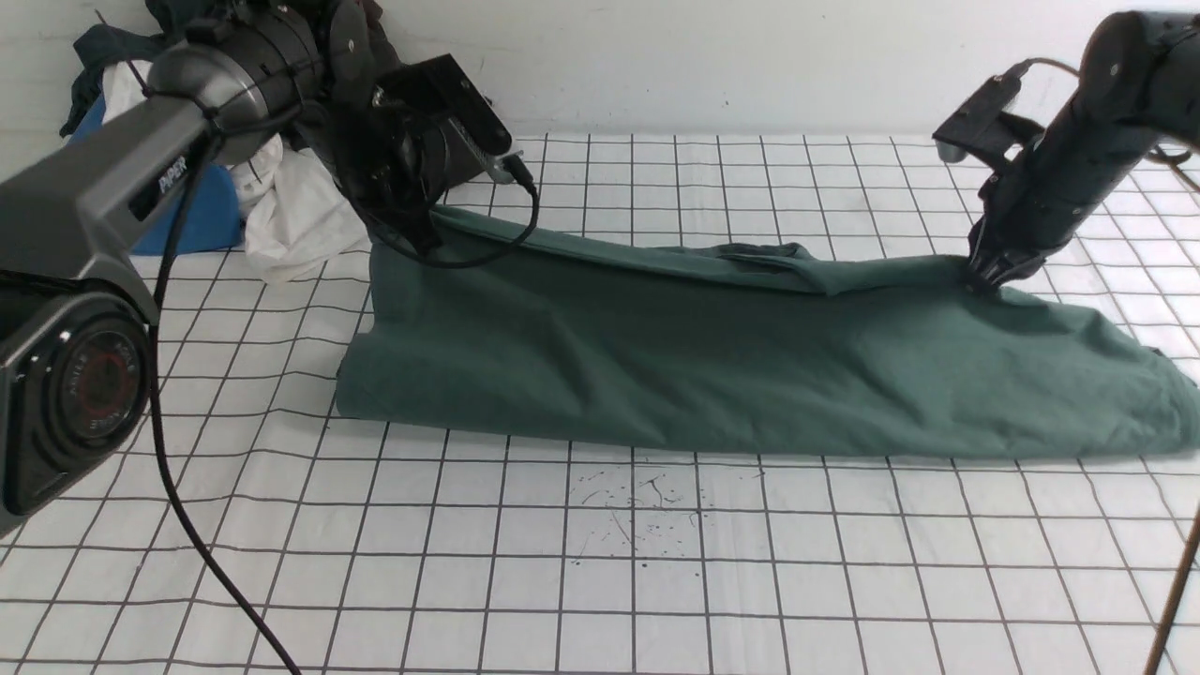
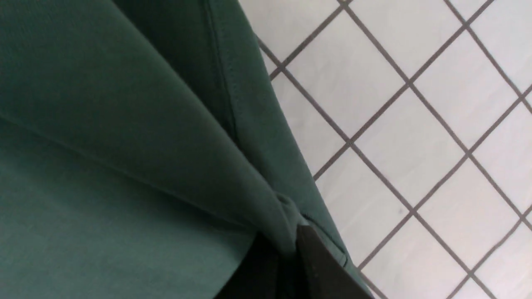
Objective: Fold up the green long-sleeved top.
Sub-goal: Use both arms to drag the lower edge of the fabric forward and fold it over the upper edge, then use the right arm to clamp the right edge of the fabric
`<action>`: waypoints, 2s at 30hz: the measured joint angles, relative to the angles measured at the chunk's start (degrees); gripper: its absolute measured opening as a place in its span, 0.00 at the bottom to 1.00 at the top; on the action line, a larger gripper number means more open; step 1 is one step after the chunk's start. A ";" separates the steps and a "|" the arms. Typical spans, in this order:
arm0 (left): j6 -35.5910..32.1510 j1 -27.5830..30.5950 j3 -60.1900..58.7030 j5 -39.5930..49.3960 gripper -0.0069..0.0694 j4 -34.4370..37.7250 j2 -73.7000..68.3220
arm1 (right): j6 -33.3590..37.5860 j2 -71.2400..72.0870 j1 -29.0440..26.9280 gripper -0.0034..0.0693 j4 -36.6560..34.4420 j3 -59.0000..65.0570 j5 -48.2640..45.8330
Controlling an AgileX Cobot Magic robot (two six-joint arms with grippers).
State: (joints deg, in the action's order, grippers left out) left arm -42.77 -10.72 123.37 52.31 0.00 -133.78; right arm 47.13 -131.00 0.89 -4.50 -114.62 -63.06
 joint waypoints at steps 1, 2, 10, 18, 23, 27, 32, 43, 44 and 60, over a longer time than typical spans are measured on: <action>0.07 0.00 0.00 -0.79 0.11 0.00 -0.61 | -0.54 -0.59 -0.11 0.07 0.00 0.00 0.94; 0.26 0.00 0.00 -1.57 0.11 0.00 -1.08 | -0.95 -0.82 -0.11 0.07 0.00 0.00 1.59; 4.46 0.05 0.05 -4.98 0.17 0.00 -1.87 | -5.79 -1.55 -1.09 0.16 0.06 0.00 8.32; 13.57 0.88 0.46 -5.16 0.46 -3.29 -1.87 | -16.36 -1.38 -1.22 0.52 1.27 -0.01 12.92; 26.10 0.94 4.51 1.44 0.55 -5.88 -1.87 | -20.43 0.84 -1.16 0.58 -2.84 -0.01 6.53; 31.83 -0.39 8.38 9.43 0.51 -6.04 -1.81 | -18.04 1.50 0.66 0.49 -11.65 -0.40 0.96; 29.56 -2.65 9.07 15.01 0.35 -5.90 -1.81 | -15.72 -0.76 5.64 0.32 -15.37 -0.44 2.65; 28.21 -2.95 9.07 18.35 0.08 -5.73 -1.81 | -28.82 -6.59 10.09 0.14 -11.03 -0.39 24.46; 28.21 -2.95 9.07 18.35 0.08 -5.73 -1.81 | -29.27 -6.59 10.02 0.14 -10.95 -0.39 25.61; 28.15 -2.95 9.07 18.52 0.08 -2.84 -1.31 | -42.02 4.05 2.04 0.14 5.24 -6.97 5.89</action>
State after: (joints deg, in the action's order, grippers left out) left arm -14.62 -13.68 132.44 70.83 -2.84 -135.10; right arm 5.11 -126.95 2.93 0.74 -121.60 -57.18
